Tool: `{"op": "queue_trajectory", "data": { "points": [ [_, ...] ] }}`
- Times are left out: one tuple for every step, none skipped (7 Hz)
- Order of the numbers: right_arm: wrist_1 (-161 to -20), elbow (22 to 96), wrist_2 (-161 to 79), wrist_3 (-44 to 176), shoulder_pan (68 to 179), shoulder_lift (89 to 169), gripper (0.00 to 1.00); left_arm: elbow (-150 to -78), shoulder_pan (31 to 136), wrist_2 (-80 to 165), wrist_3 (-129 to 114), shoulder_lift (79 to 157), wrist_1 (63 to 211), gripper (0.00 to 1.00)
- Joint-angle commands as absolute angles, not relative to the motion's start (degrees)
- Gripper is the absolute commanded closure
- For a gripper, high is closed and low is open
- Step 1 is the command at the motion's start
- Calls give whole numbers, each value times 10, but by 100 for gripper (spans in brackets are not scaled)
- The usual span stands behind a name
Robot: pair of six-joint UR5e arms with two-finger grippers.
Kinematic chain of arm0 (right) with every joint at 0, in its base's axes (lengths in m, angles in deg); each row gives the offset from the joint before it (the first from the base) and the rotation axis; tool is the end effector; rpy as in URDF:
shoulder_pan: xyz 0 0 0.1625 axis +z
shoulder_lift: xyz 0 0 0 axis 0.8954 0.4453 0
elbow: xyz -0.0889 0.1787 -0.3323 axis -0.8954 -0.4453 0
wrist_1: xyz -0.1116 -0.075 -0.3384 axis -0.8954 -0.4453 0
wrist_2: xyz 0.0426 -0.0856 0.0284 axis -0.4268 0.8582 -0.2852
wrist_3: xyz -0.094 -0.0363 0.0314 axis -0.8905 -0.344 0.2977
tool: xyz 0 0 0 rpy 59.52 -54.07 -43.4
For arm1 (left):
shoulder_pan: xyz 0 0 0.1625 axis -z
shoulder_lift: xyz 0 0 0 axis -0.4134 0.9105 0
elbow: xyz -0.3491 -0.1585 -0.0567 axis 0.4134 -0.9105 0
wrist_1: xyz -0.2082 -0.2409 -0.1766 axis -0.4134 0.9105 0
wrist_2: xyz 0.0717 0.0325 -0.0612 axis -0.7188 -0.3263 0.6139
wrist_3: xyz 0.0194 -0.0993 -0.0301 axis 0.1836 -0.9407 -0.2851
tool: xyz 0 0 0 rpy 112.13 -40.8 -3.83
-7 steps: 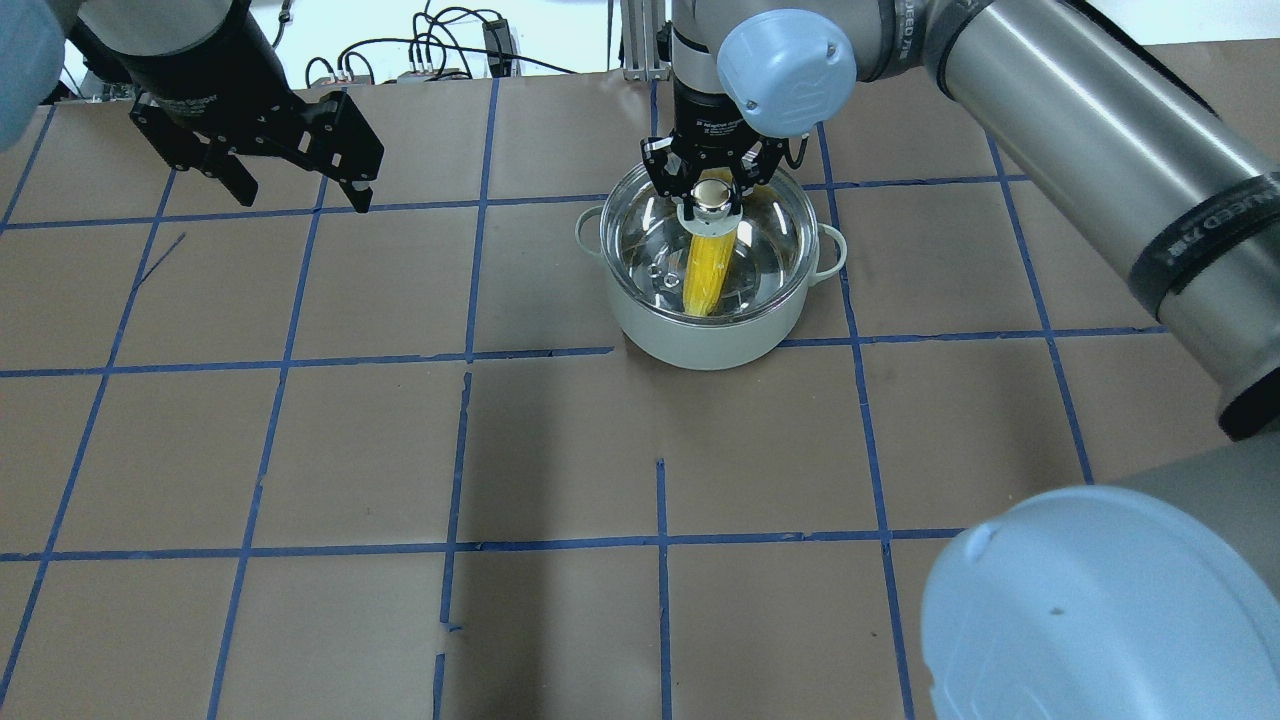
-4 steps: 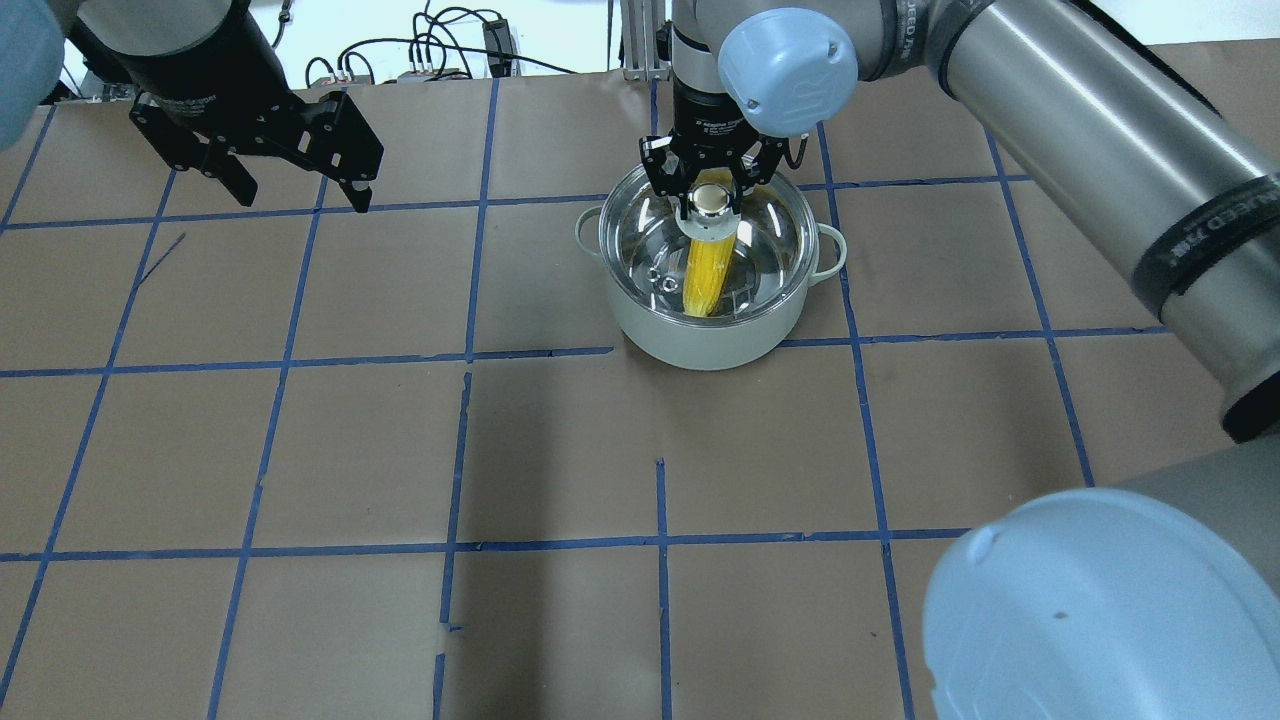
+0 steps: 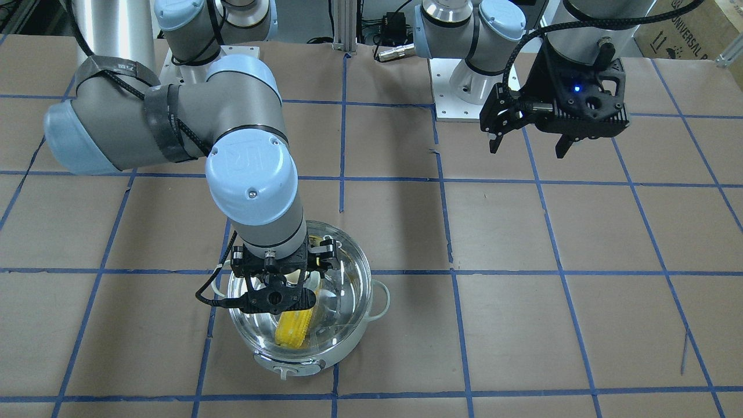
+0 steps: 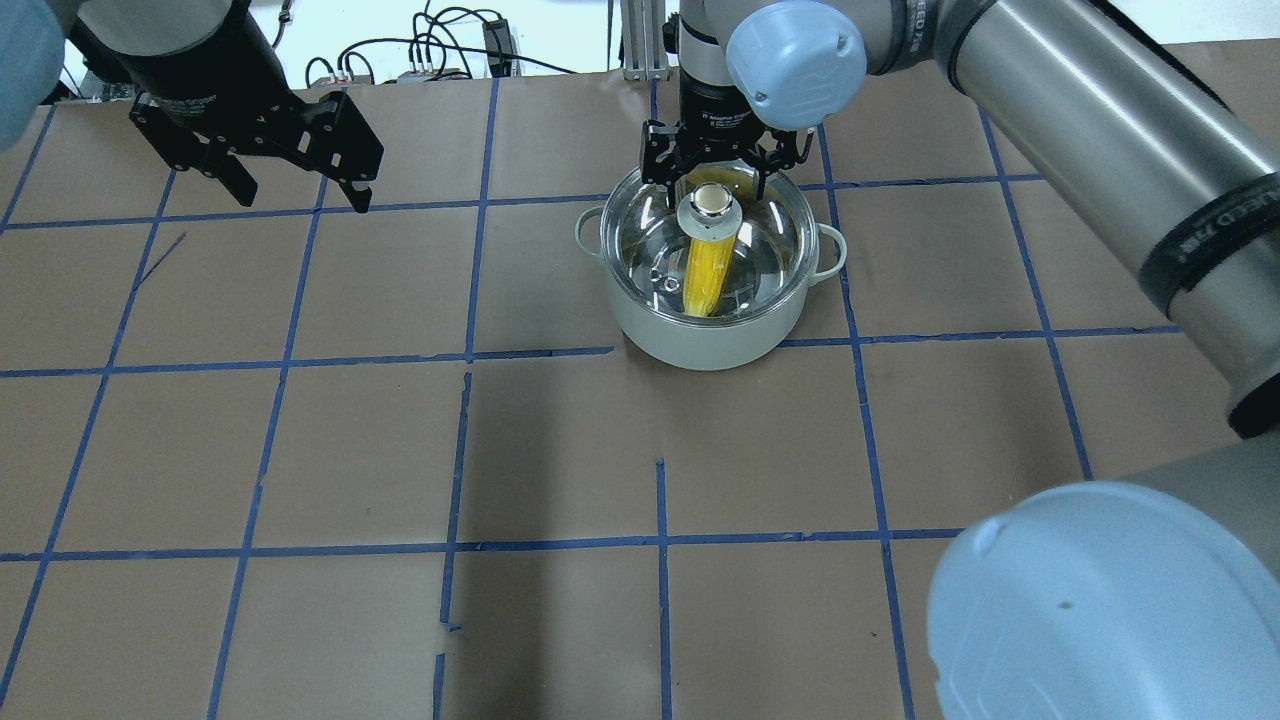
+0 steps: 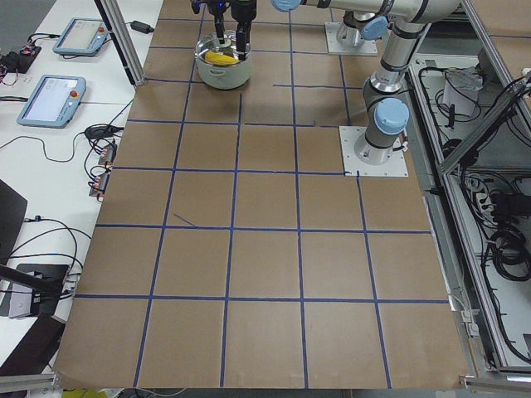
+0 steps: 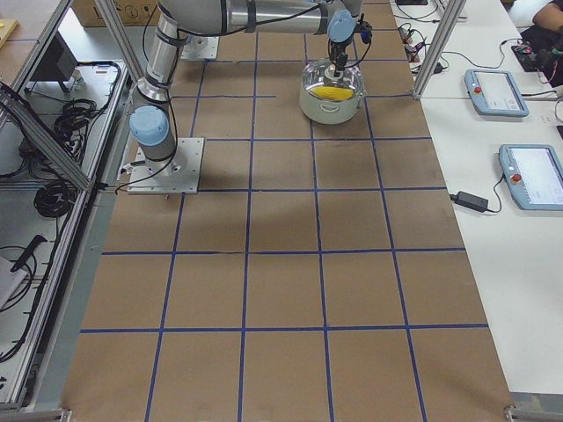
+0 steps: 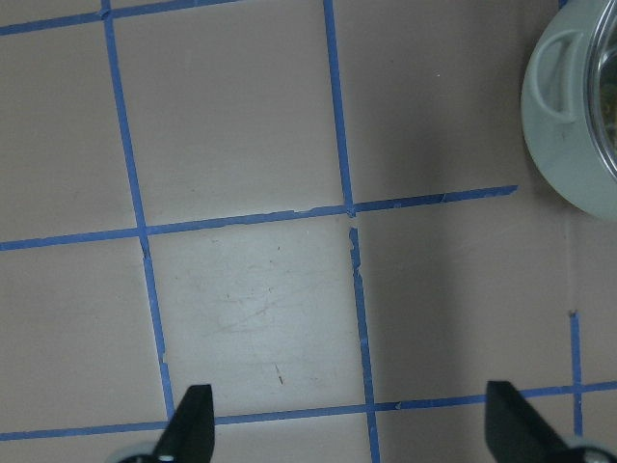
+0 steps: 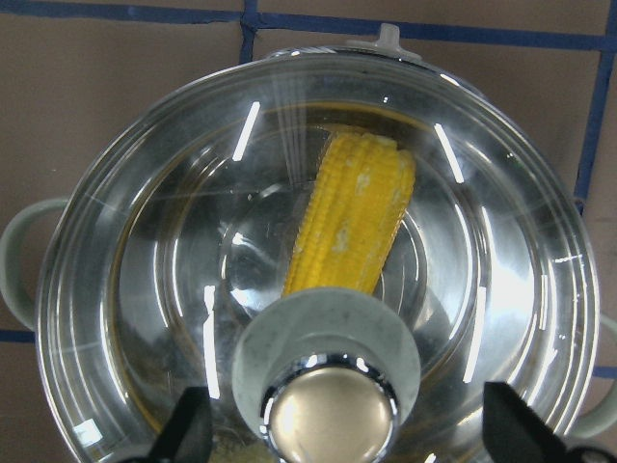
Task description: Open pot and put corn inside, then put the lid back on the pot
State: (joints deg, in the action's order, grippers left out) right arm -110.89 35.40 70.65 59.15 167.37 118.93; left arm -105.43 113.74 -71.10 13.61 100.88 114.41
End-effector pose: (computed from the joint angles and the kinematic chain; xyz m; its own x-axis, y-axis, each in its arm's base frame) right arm 0.2808 -0.5738 0.3333 -0.9975 -0.0696 -0.0153 -0.0701 0.9967 0.0407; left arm -0.1237 -0.4580 0.4769 -0.9942 0.0990 -0.0421 0.0999 0.9948 -0.0202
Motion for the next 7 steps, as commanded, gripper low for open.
{"op": "queue_trajectory", "data": {
  "points": [
    [-1102,340,712,592,1655,1192,0,-1054,1138,-710,136,1009,1144,0],
    [-1091,339,714,593,1643,1201,0,-1054,1138,-711,136,1009,1144,0],
    [-1090,343,715,590,1625,1230,0,-1054,1138,-711,136,1009,1144,0],
    [-1086,356,712,571,1599,1269,0,-1054,1138,-711,135,1009,1144,0],
    [-1083,378,704,535,1581,1305,1,-1054,1137,-711,135,1008,1144,0],
    [-1062,416,702,519,1572,1346,0,-1054,1137,-711,136,1009,1144,0],
    [-1063,460,702,509,1571,1385,0,-1054,1137,-711,136,1009,1144,0]
  ]
}}
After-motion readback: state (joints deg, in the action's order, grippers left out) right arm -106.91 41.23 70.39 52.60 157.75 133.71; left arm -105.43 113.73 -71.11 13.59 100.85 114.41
